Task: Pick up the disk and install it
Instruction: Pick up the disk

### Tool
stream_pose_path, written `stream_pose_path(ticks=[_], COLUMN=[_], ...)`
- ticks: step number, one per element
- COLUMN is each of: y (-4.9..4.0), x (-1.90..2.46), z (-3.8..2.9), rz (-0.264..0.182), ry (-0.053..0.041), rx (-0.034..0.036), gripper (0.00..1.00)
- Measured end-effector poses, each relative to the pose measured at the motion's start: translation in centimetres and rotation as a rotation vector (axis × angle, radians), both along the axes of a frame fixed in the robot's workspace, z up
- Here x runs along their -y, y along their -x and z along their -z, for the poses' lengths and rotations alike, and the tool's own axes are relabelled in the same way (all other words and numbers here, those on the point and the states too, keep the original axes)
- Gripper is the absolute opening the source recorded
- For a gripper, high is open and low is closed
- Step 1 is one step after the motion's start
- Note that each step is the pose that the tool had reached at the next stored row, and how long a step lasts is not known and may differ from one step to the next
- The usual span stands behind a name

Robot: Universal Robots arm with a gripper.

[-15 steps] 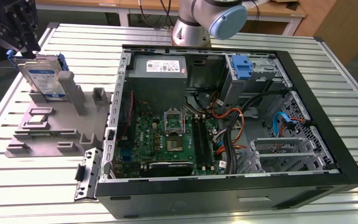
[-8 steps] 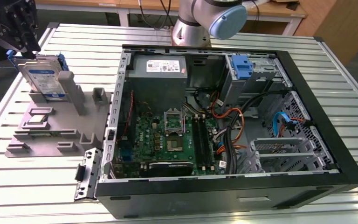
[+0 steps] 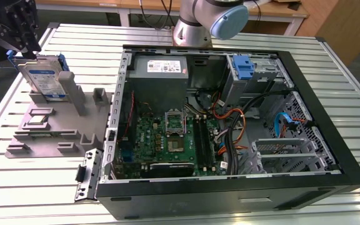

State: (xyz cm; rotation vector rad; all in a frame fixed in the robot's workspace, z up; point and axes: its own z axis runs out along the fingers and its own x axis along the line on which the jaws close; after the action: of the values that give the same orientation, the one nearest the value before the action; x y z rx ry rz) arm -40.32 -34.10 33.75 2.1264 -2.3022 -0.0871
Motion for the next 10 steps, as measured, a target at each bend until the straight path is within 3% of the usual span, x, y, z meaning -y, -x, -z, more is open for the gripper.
stream_pose_path(ticks=[10], y=[0.09], x=[0.01], z=[0.25], rz=[-0.052], ry=[-0.0038], rx=[0.0067], gripper=[0.36])
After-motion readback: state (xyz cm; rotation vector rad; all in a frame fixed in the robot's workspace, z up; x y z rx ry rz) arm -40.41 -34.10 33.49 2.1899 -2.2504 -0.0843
